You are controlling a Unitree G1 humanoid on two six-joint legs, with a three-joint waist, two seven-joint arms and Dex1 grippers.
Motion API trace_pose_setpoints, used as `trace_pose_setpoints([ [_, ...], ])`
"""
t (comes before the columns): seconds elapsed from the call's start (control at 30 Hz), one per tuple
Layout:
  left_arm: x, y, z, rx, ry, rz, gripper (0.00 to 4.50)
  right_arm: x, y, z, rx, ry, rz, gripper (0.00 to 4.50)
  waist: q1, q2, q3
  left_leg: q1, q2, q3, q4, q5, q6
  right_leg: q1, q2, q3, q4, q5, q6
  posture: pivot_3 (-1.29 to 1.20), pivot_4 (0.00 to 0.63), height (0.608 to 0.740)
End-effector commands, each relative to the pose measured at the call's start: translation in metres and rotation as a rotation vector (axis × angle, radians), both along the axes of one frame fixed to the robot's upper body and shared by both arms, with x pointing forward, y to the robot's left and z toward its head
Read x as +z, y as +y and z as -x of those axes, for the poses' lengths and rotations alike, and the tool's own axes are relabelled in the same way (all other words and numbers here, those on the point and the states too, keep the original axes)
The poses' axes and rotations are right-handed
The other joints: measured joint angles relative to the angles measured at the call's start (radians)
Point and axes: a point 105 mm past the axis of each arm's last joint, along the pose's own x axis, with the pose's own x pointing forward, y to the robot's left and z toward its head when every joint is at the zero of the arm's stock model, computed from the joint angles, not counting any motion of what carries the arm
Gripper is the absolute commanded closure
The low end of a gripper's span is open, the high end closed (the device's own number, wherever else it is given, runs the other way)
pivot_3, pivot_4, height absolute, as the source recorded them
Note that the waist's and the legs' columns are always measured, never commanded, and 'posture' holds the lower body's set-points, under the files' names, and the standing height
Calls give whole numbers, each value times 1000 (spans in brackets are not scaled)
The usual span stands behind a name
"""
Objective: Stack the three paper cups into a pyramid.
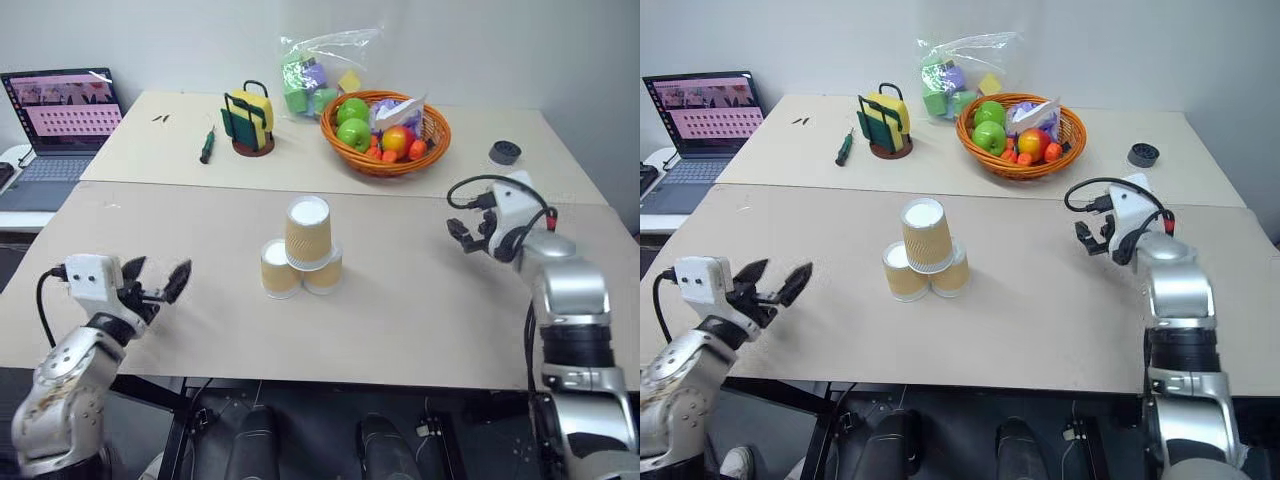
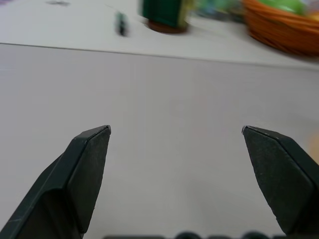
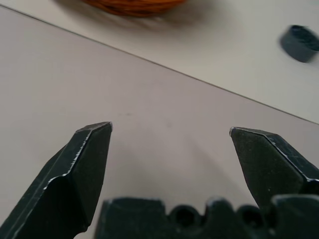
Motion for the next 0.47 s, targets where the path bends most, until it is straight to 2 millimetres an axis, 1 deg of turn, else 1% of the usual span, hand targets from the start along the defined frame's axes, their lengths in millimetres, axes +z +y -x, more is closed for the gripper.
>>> trace_pose_setpoints([
  [0.03, 2, 22, -10, 208, -68, -40, 0, 15, -6, 3, -84, -154, 29, 46, -1, 0, 0, 0, 0, 0, 1, 0, 0, 1, 0, 0, 0, 0, 0, 0, 150, 661],
  [0.13, -10, 30, -24, 337, -84, -31, 0, -2, -3, 8, -109, -195, 60, 46, 7, -2, -1, 1, -1, 0, 2, 0, 0, 4, -1, 0, -2, 0, 1, 0, 150, 661],
  [0.17, -12, 33, -27, 366, -91, -19, 0, -7, -3, 10, -107, -201, 104, 46, 9, -2, -1, 1, -1, 0, 2, 0, 0, 4, -1, 0, -2, 0, 1, 0, 150, 661],
  [0.23, -10, 33, -37, 386, -108, -16, 0, -31, -4, 19, -129, -175, 17, 46, 16, -3, -2, 0, -1, 0, 2, 0, 0, 3, -1, 0, -2, 0, 1, 0, 150, 661],
  [0.3, -8, 32, -44, 385, -120, -23, 0, -45, 1, 24, -113, -153, 9, 46, 19, -4, -2, 0, -1, -1, 2, 0, 0, 3, 0, -1, -1, 0, 1, 0, 150, 661],
  [0.4, -4, 35, -49, 397, -145, -26, 0, -51, 0, 27, -115, -147, 9, 46, 16, -4, -2, -1, -1, -1, 3, 0, 0, 3, -1, -1, -1, 0, 1, 0, 150, 661],
  [0.47, -3, 36, -51, 401, -150, -35, 0, -50, -3, 27, -137, -159, -18, 46, 16, -4, -2, 0, -1, -1, 3, 0, 0, 3, -1, -1, -1, 0, 1, 0, 150, 661],
])
